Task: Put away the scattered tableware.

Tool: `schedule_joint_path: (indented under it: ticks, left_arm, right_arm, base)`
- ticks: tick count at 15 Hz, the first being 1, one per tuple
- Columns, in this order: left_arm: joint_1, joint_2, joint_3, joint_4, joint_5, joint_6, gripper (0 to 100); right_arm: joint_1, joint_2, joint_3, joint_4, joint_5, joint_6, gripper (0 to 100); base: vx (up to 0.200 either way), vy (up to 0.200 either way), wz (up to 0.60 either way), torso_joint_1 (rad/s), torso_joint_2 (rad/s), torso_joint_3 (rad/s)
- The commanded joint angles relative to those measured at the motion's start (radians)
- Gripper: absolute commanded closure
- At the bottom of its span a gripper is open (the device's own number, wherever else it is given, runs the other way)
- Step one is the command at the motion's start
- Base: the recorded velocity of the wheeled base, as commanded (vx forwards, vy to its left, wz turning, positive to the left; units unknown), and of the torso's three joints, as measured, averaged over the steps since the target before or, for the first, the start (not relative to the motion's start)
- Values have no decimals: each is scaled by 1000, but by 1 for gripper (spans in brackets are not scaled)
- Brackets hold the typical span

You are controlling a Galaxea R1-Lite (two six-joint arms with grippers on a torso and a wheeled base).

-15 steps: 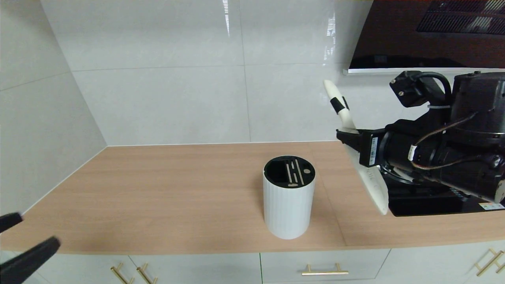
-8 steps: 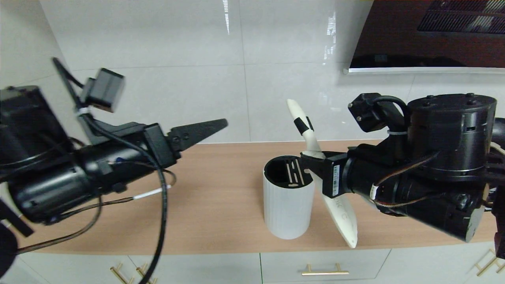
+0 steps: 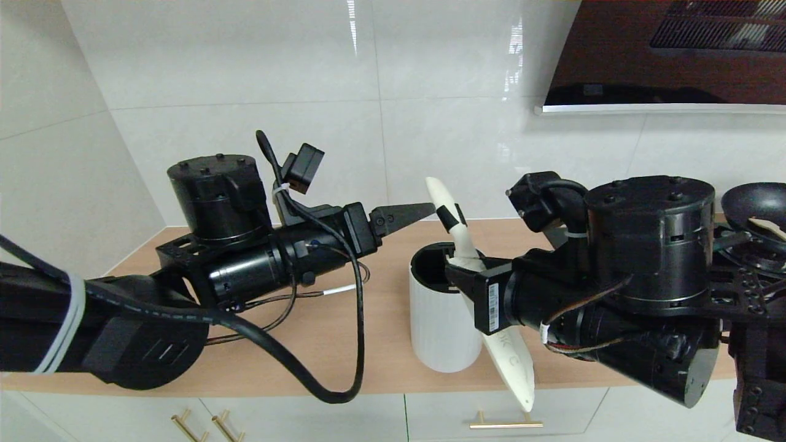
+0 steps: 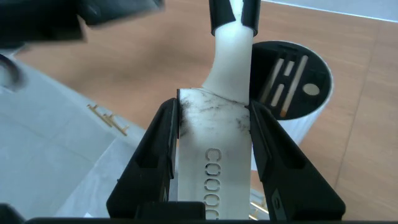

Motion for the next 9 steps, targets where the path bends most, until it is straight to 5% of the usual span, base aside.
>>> schedule_joint_path:
  ticks: [1,9]
  left_arm:
    - [-24,47,-15,-3,5,0,0]
    - [-74,99,-59,-44,34,0,0]
  right_arm:
    - [11,7,2,0,-3,-1,100]
    - [30,27,4,0,-3,4,100]
  base:
    - [0,0,0,0,0,0]
    - [0,0,0,0,0,0]
